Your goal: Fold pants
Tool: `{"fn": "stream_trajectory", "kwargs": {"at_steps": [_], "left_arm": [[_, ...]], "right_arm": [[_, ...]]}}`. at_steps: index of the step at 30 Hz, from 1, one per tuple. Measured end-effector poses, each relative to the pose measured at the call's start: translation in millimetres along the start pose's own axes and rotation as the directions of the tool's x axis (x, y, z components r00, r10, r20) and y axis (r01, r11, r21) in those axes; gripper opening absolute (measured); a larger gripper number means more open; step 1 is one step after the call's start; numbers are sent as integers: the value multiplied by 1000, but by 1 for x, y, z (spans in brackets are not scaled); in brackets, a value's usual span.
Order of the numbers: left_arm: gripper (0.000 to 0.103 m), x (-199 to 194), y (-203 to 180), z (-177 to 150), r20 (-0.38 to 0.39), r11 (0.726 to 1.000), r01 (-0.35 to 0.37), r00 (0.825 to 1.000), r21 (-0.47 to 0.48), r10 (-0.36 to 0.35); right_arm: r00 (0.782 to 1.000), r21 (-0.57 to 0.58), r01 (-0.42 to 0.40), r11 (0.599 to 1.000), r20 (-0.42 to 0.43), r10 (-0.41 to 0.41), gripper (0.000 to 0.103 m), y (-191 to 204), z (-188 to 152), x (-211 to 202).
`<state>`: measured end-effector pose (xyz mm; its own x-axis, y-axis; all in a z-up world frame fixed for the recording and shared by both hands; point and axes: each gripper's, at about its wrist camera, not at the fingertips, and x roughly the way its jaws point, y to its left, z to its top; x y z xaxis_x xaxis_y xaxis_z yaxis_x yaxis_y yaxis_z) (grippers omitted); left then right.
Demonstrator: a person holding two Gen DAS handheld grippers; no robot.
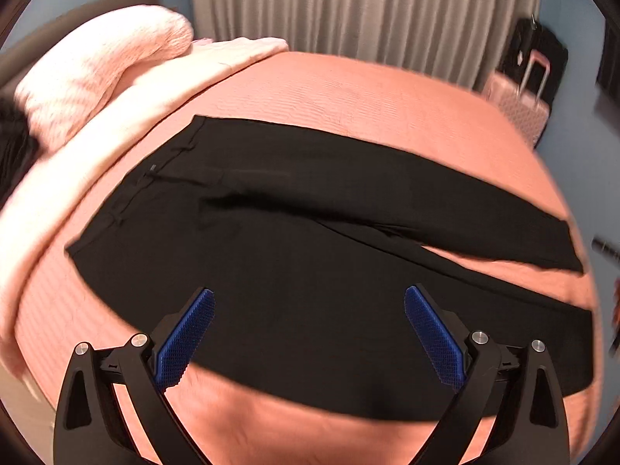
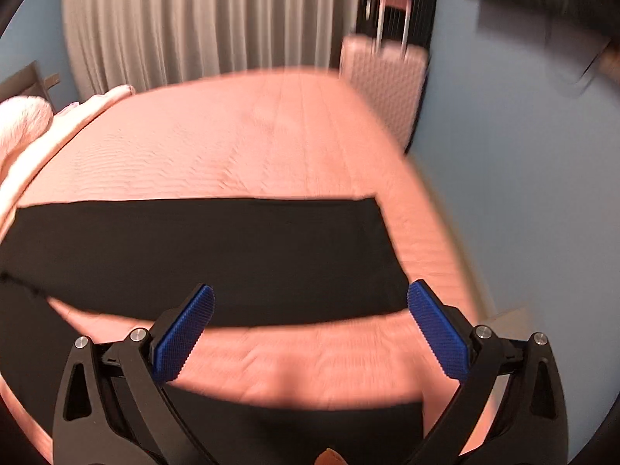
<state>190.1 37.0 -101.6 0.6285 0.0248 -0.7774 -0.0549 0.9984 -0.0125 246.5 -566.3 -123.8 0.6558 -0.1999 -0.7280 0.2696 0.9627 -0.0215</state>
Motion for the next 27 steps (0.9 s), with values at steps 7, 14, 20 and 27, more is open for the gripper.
{"fn": "stream_trajectory", "kwargs": {"at_steps": [7, 14, 20, 27], "left_arm": [[98, 52, -31, 27, 99, 986, -94, 992, 140, 81], [98, 74, -51, 36, 123, 988, -93, 989, 126, 77], [98, 93, -71, 35, 112, 978, -112, 989, 176, 93], [98, 99, -74, 46, 115, 972, -120, 989, 204, 98]], "right_arm": [[988, -2, -93, 996, -128, 92, 98, -46, 43, 110], [965, -72, -212, 974, -172, 198, 98, -65, 47, 153], [959, -80, -267, 960, -122, 257, 64, -90, 41, 142], [953, -108, -278, 954, -151, 261, 14, -81, 50, 143]]}}
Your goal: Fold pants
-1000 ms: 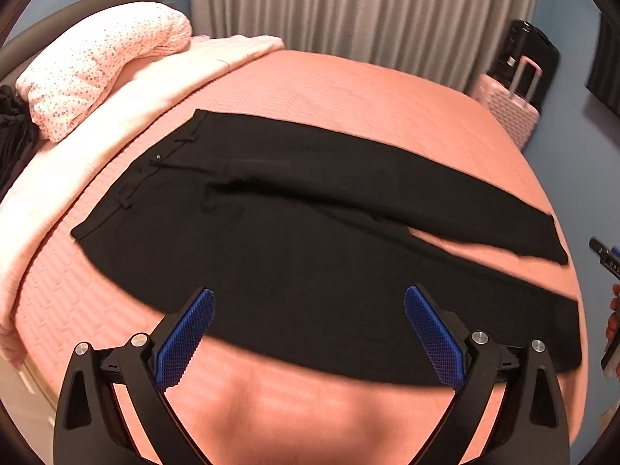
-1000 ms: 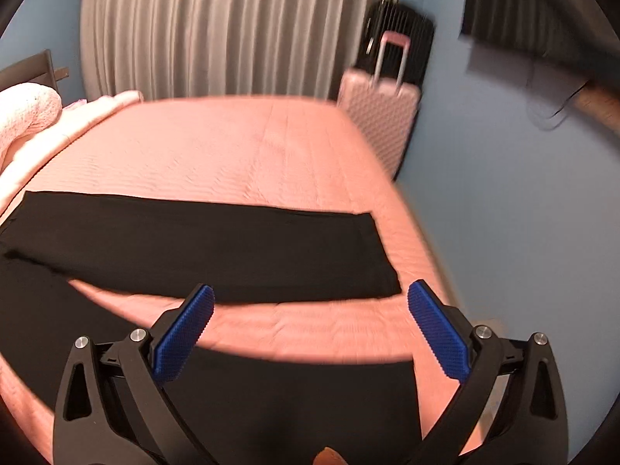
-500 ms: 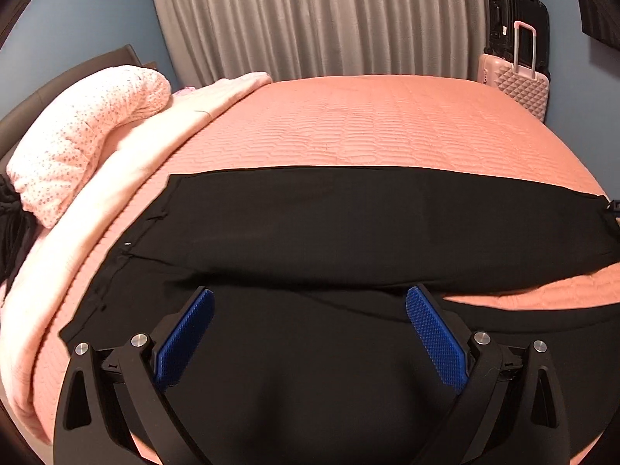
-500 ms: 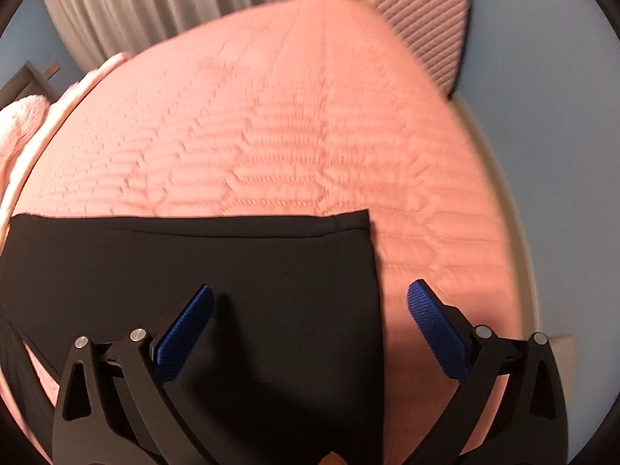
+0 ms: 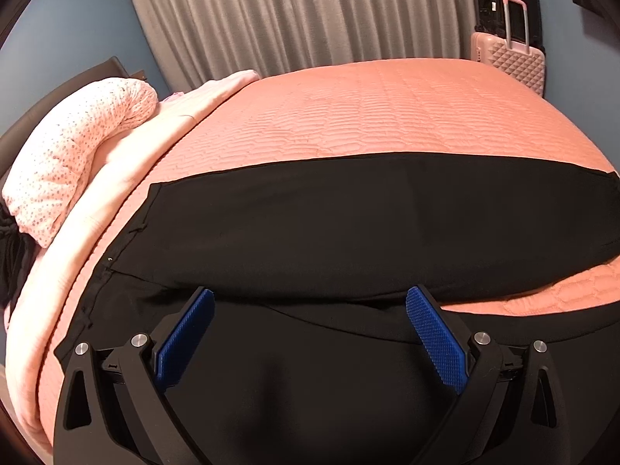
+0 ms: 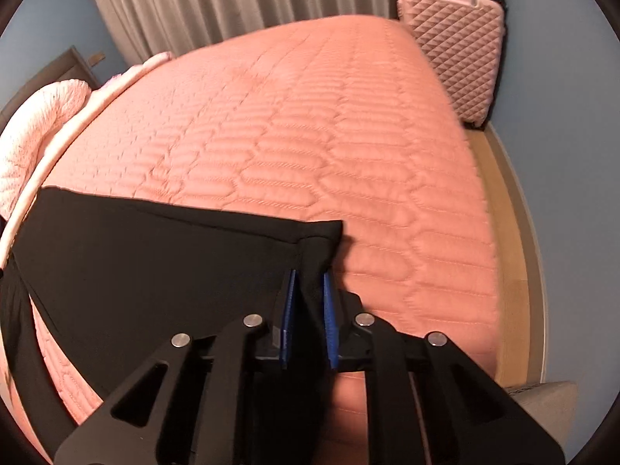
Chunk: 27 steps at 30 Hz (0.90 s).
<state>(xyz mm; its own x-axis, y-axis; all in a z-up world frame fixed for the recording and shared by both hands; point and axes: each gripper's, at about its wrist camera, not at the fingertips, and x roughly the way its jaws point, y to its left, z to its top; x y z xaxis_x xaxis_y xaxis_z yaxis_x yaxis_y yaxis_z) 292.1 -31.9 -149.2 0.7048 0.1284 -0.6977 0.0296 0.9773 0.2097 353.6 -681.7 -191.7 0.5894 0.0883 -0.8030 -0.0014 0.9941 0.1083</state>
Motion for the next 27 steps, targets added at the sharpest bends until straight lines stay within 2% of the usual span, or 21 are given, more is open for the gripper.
{"fn": "stream_trajectory", "kwargs": {"at_steps": [1, 3, 5, 7, 9, 10, 11, 13, 14, 15, 17, 18, 22, 24, 27], "left_arm": [[98, 1, 3, 2, 1, 1000, 16, 1000, 1, -16], [98, 4, 11, 6, -11, 1000, 3, 1000, -2, -3], [98, 8, 26, 12, -20, 1000, 23, 1000, 0, -23], [98, 16, 49, 20, -4, 998, -54, 999, 21, 54], [98, 27, 78, 28, 10, 991, -126, 992, 31, 126], [98, 38, 103, 37, 0, 990, -137, 991, 15, 137], [98, 50, 126, 45, -26, 994, -109, 994, 5, 109], [98, 76, 171, 61, -59, 988, -151, 987, -28, 149], [98, 91, 193, 70, -79, 989, -144, 987, -35, 141], [98, 110, 218, 82, -97, 984, -176, 980, -33, 173], [98, 141, 254, 100, -129, 987, -151, 981, -62, 142], [96, 156, 272, 109, -130, 980, -181, 977, -84, 169], [96, 210, 318, 126, -178, 981, -117, 980, -157, 88], [96, 233, 329, 127, -203, 981, -115, 976, -156, 82], [97, 265, 334, 116, -246, 988, -129, 964, -90, 103]], "right_arm": [[1000, 14, 2, 1000, -5, -2, 15, 0, 3, 2], [1000, 20, 30, 999, 0, -30, 14, 5, 5, 2], [998, -19, 63, 998, 11, -63, 8, 16, 3, 0], [993, -45, 118, 992, 23, -117, 5, 29, 3, -1], [989, -55, 141, 989, 48, -138, 5, 41, 3, -8], [989, -58, 142, 988, 55, -139, 5, 45, 3, -10], [987, -58, 152, 987, 58, -148, 5, 49, 2, -11], [984, -57, 175, 983, 41, -173, 5, 53, 1, -9], [981, -49, 194, 980, 36, -193, 5, 55, 1, -7], [979, -32, 206, 978, 18, -205, 5, 54, 1, -3], [974, -13, 226, 974, 13, -226, 5, 55, 3, 2], [973, -1, 230, 973, 9, -230, 5, 54, 4, 4], [973, 67, 230, 971, 10, -232, 5, 48, 7, 8], [973, 85, 229, 970, 6, -230, 5, 47, 7, 8], [971, 91, 239, 967, 0, -240, 5, 48, 7, 8]]}}
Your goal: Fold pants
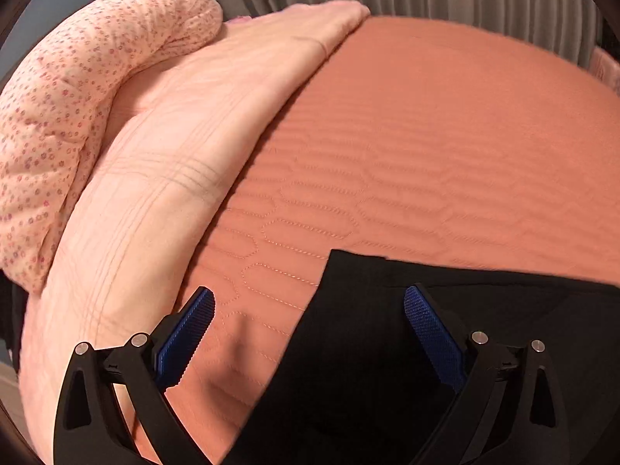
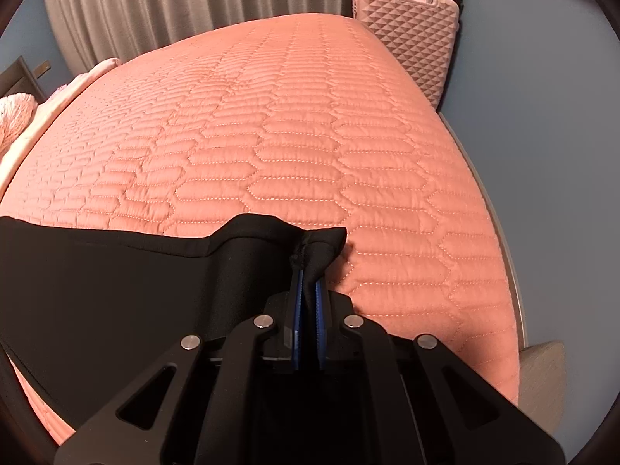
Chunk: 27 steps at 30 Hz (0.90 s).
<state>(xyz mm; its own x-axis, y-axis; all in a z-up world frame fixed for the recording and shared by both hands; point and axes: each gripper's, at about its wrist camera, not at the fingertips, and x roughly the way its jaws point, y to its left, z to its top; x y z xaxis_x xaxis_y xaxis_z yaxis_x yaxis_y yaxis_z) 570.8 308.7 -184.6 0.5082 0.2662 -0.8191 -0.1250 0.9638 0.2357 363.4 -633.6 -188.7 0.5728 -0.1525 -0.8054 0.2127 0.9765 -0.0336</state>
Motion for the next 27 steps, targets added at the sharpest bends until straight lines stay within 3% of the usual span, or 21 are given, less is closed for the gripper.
{"fn": "stream_trajectory", "kwargs": {"at_steps": [1, 2, 5, 7, 8, 9, 10, 13, 16, 20, 21, 23, 24, 27], "left_arm": [[98, 9, 1, -3, -5, 1000, -12, 1000, 20, 12], [98, 14, 4, -5, -6, 1000, 21, 1000, 13, -21], [98, 27, 25, -11, -23, 984, 160, 986, -79, -163], [89, 28, 31, -15, -19, 966, 237, 970, -105, -241], [76, 25, 29, -17, -8, 964, 254, 967, -77, -255], [56, 21, 24, -19, 2, 962, 270, 963, -37, -271], [40, 16, 18, -20, -1, 945, 326, 945, 4, -326], [30, 16, 10, -18, -25, 950, 310, 951, 40, -310], [15, 11, 16, -17, -24, 945, 326, 945, 14, -325], [8, -11, 31, -18, 60, 943, 332, 942, -12, -331], [8, -22, 34, -20, 102, 939, 344, 934, -14, -341], [8, -54, 45, -31, 197, 919, 395, 902, -14, -384], [8, -74, 54, -39, 245, 900, 435, 874, -12, -419], [8, -118, 71, -57, 307, 875, 483, 829, 28, -467]], "right_arm": [[1000, 2, 4, 1000, -2, -4, 5, 0, 0, 0], [1000, 2, 7, 1000, -5, -7, 5, 1, 0, 0], [1000, 1, 23, 1000, -12, -23, 5, 3, 2, 1], [999, 10, 31, 999, -9, -31, 6, 4, 3, 2], [999, 14, 33, 999, -6, -33, 6, 4, 2, 2], [999, 19, 34, 999, -4, -34, 6, 4, 2, 2], [999, 27, 33, 999, -1, -33, 6, 3, 2, 1], [999, 43, 37, 998, 9, -37, 6, 3, 2, 1], [999, 58, 38, 998, 27, -40, 6, 3, 0, -1], [995, 74, 52, 996, 76, -57, 6, 1, -3, -14], [994, 80, 51, 995, 91, -58, 6, 0, -4, -19], [989, 90, 37, 995, 139, -49, 6, -4, -5, -39], [985, 96, 16, 995, 170, -33, 6, -7, -6, -56], [973, 90, -36, 995, 232, 15, 5, -11, -11, -97]]}}
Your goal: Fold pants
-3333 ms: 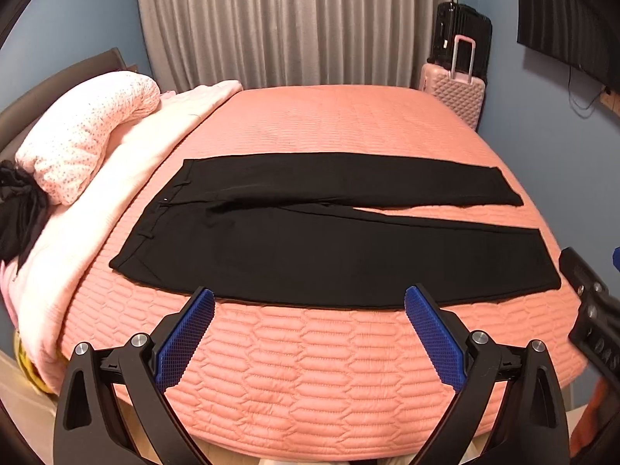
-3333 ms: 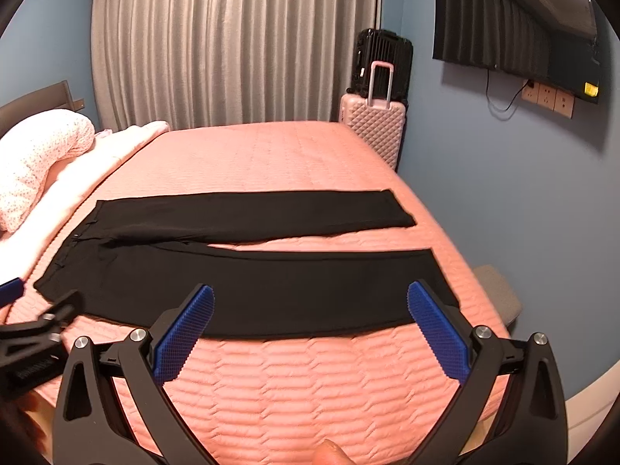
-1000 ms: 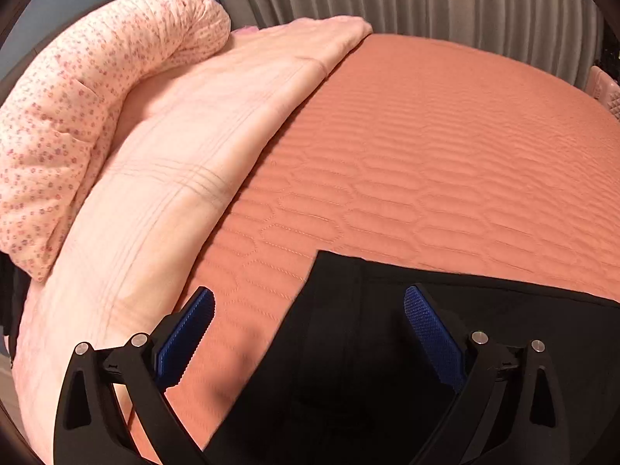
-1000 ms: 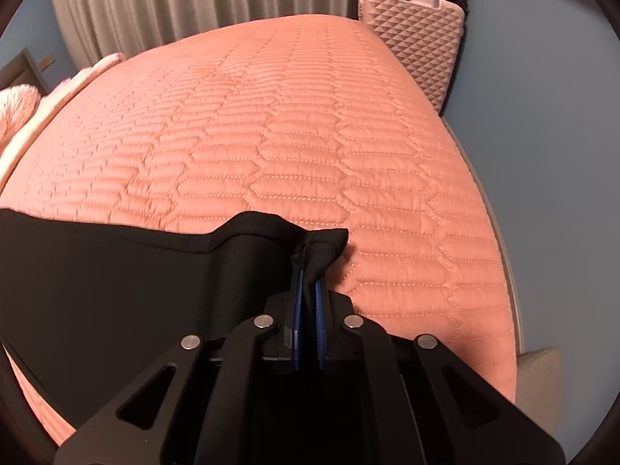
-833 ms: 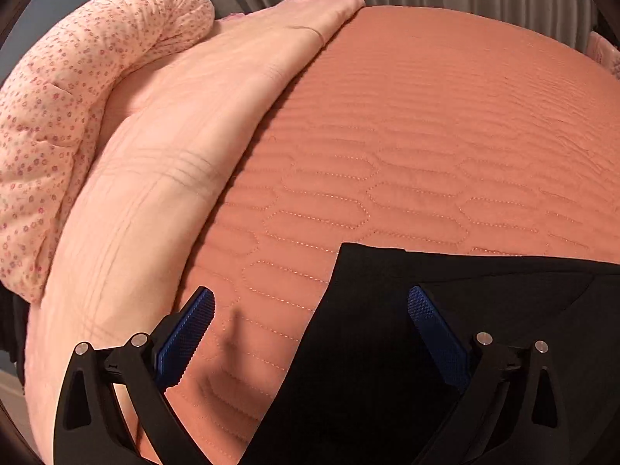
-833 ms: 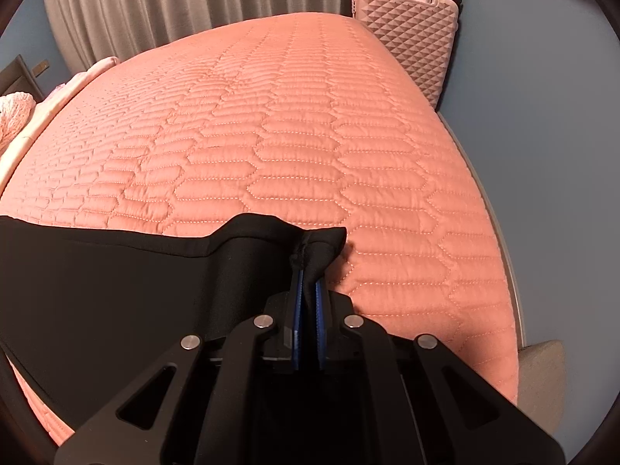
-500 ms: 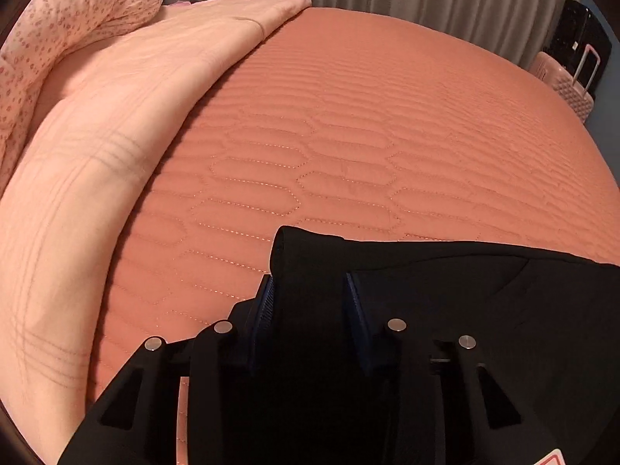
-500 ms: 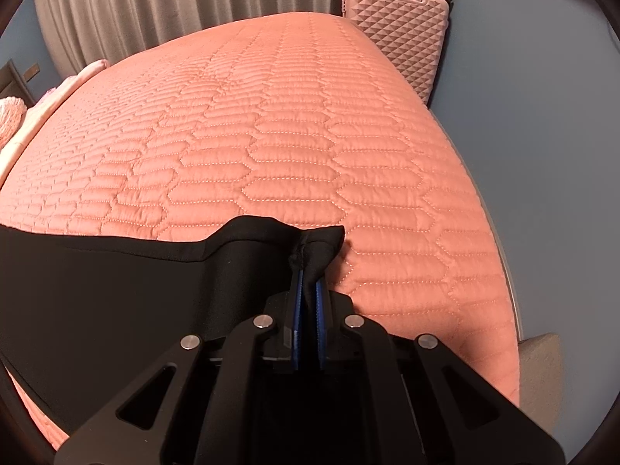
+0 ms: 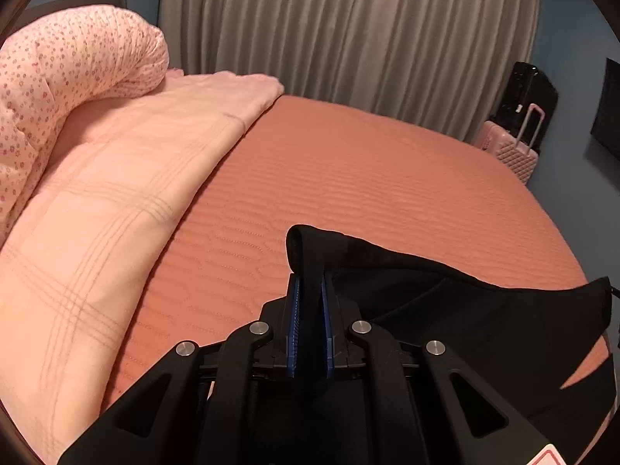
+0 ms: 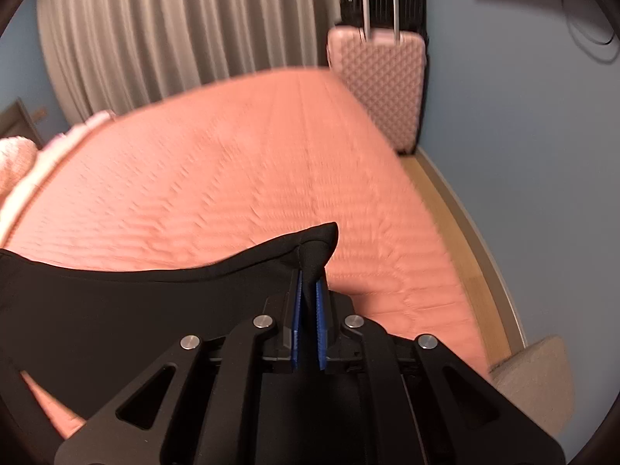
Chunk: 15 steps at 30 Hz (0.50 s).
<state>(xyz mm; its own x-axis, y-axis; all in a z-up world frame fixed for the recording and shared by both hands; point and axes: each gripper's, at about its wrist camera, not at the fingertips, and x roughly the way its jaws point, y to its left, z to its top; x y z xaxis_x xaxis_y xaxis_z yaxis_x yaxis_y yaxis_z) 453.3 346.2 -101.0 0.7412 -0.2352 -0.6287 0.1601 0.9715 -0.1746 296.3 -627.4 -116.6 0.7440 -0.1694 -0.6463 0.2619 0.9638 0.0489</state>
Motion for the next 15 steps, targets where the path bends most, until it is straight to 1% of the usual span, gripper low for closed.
{"fn": "stream_trajectory", "kwargs": {"at_steps": [2, 3, 4, 6, 7, 9, 10, 11, 13, 14, 15], "left_arm": [[8, -31, -7, -5, 28, 999, 36, 999, 13, -37], [9, -51, -7, -8, 43, 998, 57, 997, 13, -58], [9, -75, -9, -13, 58, 996, 87, 994, 16, -88], [9, -107, -17, -22, 78, 994, 105, 991, 30, -107], [9, -128, -18, -29, 87, 992, 121, 988, 42, -124], [10, -165, -15, -49, 91, 990, 136, 986, 30, -138], [10, -175, -12, -58, 89, 990, 137, 986, 24, -138], [10, -184, -8, -69, 77, 992, 123, 989, 21, -124], [9, -200, 4, -96, 33, 997, 73, 997, 10, -73], [0, -203, 12, -104, 31, 999, 49, 998, -1, -49], [0, -209, 21, -114, 34, 999, 33, 999, -21, -33]], "right_arm": [[998, -13, -49, 999, 36, 50, 5, 2, -2, -39], [997, -16, -66, 998, 45, 67, 5, 3, -3, -53], [993, -16, -95, 995, 67, 96, 5, 4, -8, -77], [989, -15, -119, 993, 86, 120, 5, 5, -16, -106], [985, -7, -139, 990, 107, 139, 5, 4, -24, -128], [979, 6, -163, 987, 126, 161, 5, 2, -39, -157], [977, 15, -173, 985, 127, 170, 5, -1, -51, -171], [979, 15, -170, 985, 113, 168, 5, -3, -65, -183], [985, 27, -158, 987, 78, 155, 5, -10, -92, -197], [988, 32, -149, 988, 49, 147, 5, -15, -106, -199], [991, 37, -136, 990, 18, 135, 5, -20, -120, -201]]}}
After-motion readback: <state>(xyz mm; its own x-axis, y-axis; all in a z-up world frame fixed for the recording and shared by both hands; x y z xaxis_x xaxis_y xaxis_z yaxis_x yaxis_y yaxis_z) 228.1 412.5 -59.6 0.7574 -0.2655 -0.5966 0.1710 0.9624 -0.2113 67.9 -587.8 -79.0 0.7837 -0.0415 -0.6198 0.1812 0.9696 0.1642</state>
